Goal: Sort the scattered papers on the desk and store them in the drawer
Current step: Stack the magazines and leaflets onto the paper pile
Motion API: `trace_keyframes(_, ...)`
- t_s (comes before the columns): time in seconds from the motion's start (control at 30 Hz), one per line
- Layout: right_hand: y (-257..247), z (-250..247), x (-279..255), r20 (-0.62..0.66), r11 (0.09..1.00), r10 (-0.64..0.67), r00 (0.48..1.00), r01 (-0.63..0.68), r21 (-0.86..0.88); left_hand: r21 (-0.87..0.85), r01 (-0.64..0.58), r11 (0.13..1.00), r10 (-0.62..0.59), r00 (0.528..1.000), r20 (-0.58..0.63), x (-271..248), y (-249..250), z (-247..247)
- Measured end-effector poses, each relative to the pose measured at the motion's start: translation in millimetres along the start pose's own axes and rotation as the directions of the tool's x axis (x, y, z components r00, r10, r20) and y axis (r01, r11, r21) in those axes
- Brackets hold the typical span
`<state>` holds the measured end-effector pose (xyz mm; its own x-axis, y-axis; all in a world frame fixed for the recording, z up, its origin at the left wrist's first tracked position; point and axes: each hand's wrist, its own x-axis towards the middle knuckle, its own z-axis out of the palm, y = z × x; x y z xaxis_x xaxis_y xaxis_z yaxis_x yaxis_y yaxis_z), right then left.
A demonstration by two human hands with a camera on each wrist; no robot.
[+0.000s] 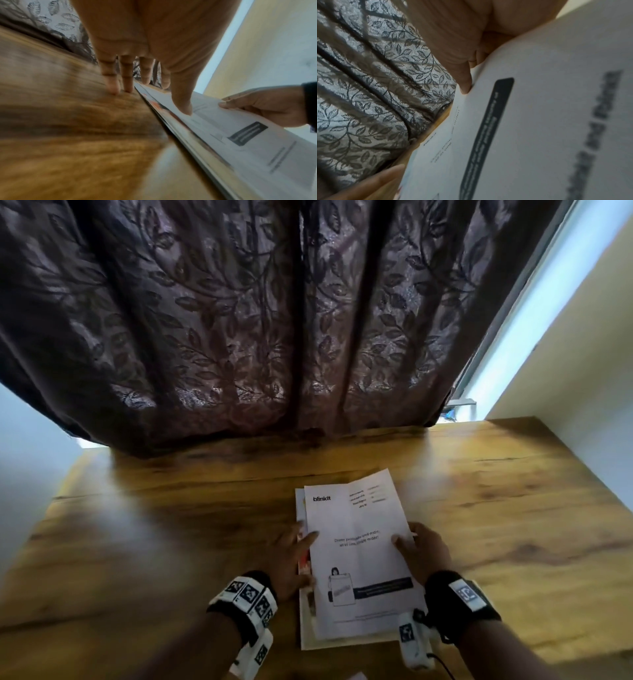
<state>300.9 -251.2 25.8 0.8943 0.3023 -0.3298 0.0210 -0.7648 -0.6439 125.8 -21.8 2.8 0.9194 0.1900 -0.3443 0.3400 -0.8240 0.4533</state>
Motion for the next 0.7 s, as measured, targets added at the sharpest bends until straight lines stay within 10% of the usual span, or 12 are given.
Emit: trace_keyframes(0.7, 19.3, -6.5, 8.0, 0.15, 0.954, -0.174, 0.973, 0.204, -0.221, 0.198, 0.213, 0.957, -0.227, 0.973, 0.05, 18.5, 14.5, 4.4)
